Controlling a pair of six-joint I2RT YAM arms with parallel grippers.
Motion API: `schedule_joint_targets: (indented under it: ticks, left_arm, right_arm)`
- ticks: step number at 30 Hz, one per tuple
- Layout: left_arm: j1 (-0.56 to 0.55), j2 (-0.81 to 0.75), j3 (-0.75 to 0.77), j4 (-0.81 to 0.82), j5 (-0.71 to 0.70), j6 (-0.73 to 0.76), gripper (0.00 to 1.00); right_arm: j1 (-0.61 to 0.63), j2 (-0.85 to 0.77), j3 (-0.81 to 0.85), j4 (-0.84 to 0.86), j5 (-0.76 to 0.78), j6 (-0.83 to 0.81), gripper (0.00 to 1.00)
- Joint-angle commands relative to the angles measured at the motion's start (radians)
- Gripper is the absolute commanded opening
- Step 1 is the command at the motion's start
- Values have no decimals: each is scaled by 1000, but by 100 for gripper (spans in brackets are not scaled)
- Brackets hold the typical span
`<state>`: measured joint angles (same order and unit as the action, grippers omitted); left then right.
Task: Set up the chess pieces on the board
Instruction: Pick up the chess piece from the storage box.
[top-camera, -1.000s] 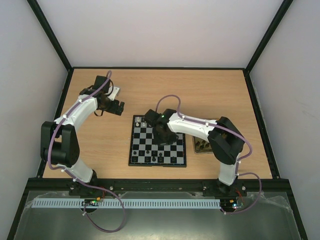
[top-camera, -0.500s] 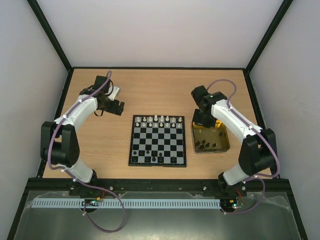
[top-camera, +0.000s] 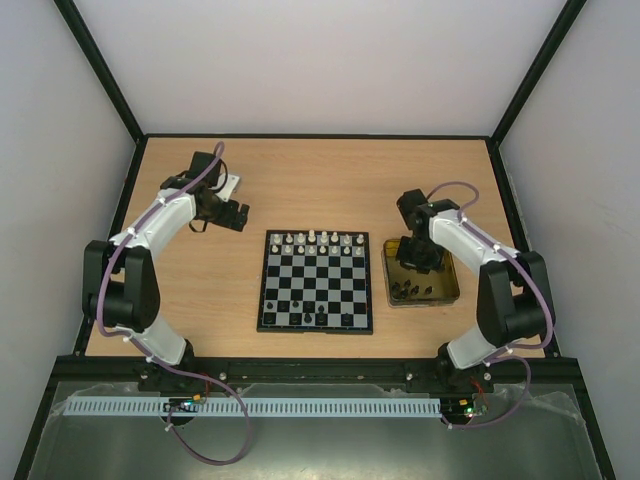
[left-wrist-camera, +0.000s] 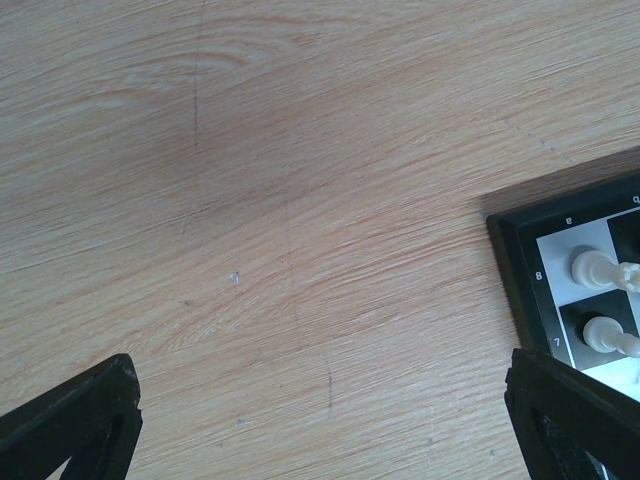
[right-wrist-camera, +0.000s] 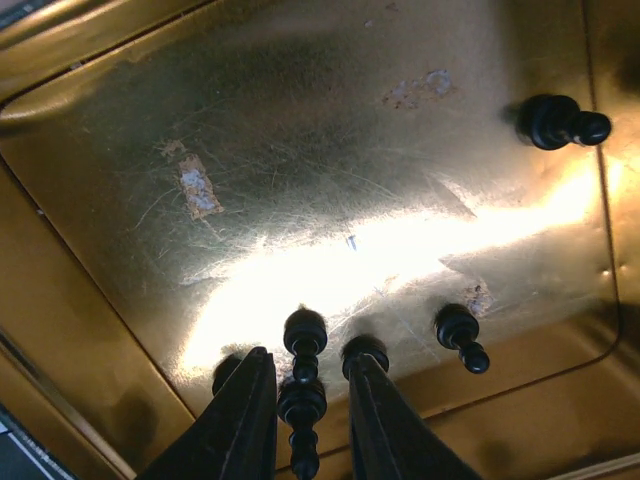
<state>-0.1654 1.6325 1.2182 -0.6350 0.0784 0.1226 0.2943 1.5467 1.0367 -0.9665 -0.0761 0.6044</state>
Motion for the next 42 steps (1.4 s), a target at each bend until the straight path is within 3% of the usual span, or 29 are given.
schedule_joint_targets:
  ticks: [1,42]
  left_arm:
    - [-3,16,27,-12,0,0,99]
    - [-3,29,34,-16,-7,2,99]
  right_arm:
    - [-4,32,-26,40,-15,-18,20]
    - [-5,84,-118,122,-52,-35,16]
